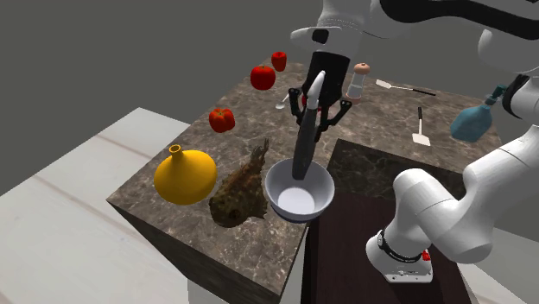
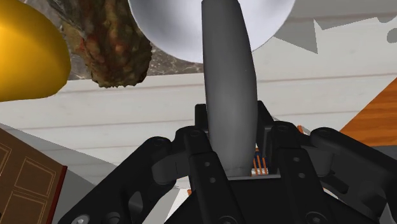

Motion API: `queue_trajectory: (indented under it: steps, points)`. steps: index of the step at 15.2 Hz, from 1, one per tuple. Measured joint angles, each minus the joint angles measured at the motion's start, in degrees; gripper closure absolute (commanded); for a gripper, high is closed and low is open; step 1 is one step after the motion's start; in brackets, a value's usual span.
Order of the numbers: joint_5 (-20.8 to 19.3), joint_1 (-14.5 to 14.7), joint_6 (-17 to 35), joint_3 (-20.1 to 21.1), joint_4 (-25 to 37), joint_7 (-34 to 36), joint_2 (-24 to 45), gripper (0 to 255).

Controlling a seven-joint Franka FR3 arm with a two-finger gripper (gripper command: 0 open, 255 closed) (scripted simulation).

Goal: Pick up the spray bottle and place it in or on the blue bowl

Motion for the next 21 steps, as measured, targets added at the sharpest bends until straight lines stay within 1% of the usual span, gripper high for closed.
queue_trajectory:
  steps: [9,15,16,21]
  points:
    - [-1.0,-1.4,5.6,-0.4,-8.2,-2.0,-2.2,255]
    - [-1.1,-1.6,6.1,-0.5,-9.1,-2.2,-2.5,255]
    - [-1.1,-1.6,6.1,-0.5,-9.1,-2.2,-2.5,0]
    - [-1.1,-1.6,6.1,-0.5,-9.1,-2.2,-2.5,0]
